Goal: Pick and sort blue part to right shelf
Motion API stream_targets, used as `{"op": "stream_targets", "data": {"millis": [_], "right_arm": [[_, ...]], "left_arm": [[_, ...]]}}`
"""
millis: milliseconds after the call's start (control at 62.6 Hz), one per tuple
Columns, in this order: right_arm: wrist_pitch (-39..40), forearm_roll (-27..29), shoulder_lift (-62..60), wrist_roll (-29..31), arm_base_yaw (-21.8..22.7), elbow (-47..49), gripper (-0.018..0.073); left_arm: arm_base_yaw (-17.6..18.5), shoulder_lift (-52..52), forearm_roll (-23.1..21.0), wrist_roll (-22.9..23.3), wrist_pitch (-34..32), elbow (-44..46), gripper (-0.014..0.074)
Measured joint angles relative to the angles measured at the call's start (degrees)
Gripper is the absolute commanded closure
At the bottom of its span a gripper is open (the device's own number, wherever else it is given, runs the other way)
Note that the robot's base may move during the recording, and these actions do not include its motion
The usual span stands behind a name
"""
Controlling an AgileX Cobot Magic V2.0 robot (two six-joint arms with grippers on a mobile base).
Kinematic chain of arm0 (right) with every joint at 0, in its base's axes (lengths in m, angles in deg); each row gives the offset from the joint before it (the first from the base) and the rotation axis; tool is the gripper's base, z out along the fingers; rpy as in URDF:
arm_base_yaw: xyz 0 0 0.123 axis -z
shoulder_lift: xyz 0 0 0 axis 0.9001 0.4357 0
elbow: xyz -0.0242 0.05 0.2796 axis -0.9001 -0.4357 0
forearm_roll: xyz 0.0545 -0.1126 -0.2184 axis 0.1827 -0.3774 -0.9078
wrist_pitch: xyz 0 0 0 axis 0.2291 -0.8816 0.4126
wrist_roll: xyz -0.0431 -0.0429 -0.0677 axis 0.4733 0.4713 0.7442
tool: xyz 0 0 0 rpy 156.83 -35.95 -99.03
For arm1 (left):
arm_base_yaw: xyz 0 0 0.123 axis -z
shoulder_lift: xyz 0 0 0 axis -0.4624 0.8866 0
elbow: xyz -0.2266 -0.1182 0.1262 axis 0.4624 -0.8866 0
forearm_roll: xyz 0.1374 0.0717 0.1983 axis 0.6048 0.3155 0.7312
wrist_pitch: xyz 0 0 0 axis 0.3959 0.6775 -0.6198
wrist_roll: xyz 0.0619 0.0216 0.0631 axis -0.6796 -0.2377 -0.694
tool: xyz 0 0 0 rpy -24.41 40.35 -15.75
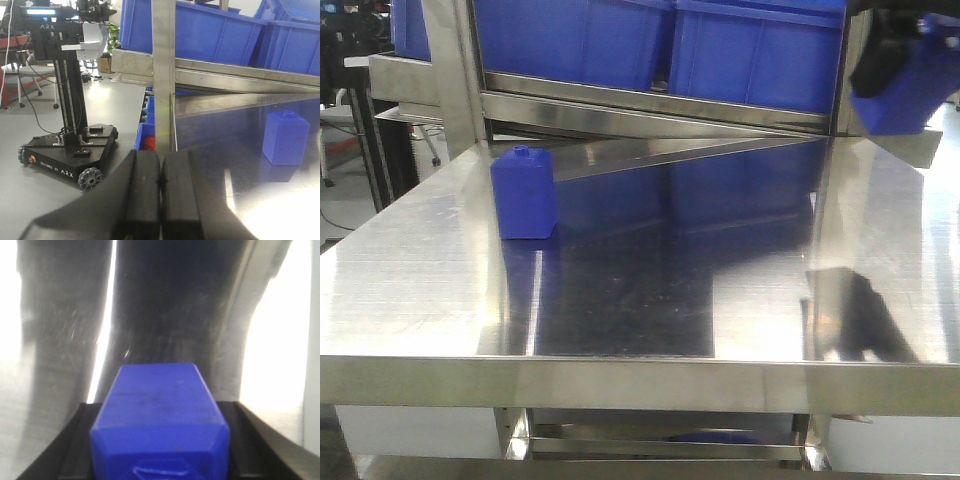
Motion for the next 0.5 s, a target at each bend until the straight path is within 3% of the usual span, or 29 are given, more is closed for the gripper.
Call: {"op": "stream_targets", "data": {"millis": [240,496], "right_arm": [[14.83,4.15,-12.94,9.27,5.12,-14.64,0.0124],[18.13,3.07,-25.79,12.99,6.92,-24.26,0.0124]], "left_arm": [[0.00,0.00,0.00,0.00,0.00,0.00,0.0461],[0.00,0.00,0.00,0.00,0.00,0.00,0.0461]]}}
